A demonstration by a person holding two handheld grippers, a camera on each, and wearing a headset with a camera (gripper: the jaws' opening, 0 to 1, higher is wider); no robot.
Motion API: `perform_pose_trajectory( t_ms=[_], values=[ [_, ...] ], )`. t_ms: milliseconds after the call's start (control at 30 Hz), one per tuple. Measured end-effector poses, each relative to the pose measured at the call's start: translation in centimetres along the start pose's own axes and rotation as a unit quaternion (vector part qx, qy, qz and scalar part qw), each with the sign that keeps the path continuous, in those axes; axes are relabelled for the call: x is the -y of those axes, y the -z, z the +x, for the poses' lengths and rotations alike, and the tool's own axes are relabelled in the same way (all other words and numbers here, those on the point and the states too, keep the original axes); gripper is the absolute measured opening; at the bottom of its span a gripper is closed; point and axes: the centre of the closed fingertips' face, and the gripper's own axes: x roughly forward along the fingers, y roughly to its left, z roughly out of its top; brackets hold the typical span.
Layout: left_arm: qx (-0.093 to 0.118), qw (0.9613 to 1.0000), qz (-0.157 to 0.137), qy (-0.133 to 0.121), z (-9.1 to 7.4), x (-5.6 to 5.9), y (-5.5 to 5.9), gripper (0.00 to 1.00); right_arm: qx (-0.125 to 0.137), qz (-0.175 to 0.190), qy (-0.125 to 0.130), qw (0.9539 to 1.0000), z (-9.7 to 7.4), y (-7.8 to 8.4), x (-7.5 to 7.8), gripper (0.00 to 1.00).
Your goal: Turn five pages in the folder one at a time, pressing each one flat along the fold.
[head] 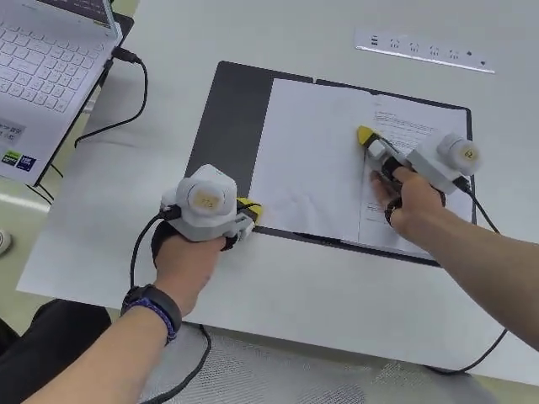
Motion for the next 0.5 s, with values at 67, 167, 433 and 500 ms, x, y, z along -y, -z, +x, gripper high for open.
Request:
perform_pose_trajectory(
  t_ms=[67,167,433,500],
  values=[
    [0.000,1.0000,0.001,0.000,0.0,0.0,0.0,0.00,-0.001,-0.004,-0.001,1.0000,-0.3,0.2,-0.1,0.00],
    [0.000,1.0000,0.001,0.000,0.0,0.0,0.0,0.00,-0.004,-0.002,-0.005,1.0000,-0.7,0.5,-0.1,0.00],
    [-0.001,1.0000,0.005,0.002,0.2,0.0,-0.1,0.00,0.002,-0.001,-0.012,0.9999,-2.1,1.4,-0.4,0.00],
    [-0.002,1.0000,0.006,0.003,0.2,0.0,-0.1,0.00,0.003,0.003,-0.014,0.9999,-2.4,1.5,-0.4,0.00]
  ],
)
